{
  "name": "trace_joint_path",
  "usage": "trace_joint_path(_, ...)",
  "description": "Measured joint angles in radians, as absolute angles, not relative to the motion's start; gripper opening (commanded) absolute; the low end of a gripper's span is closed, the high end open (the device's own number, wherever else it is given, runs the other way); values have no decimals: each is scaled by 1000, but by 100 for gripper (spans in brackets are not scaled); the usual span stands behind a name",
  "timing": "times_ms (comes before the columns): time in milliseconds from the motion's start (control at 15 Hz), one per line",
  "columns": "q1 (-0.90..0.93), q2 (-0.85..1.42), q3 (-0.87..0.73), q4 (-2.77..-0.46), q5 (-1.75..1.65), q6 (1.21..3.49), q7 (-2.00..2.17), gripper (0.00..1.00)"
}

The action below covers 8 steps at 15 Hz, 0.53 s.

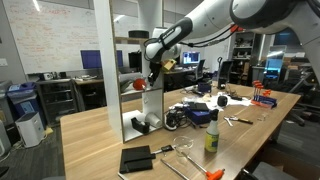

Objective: Put the water bottle on the table

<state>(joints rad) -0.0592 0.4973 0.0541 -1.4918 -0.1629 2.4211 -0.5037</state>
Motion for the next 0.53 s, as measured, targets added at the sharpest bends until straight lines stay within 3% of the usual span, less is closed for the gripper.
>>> trace_joint_path(533,-62,446,47,-1554,-133,2401,-463,14)
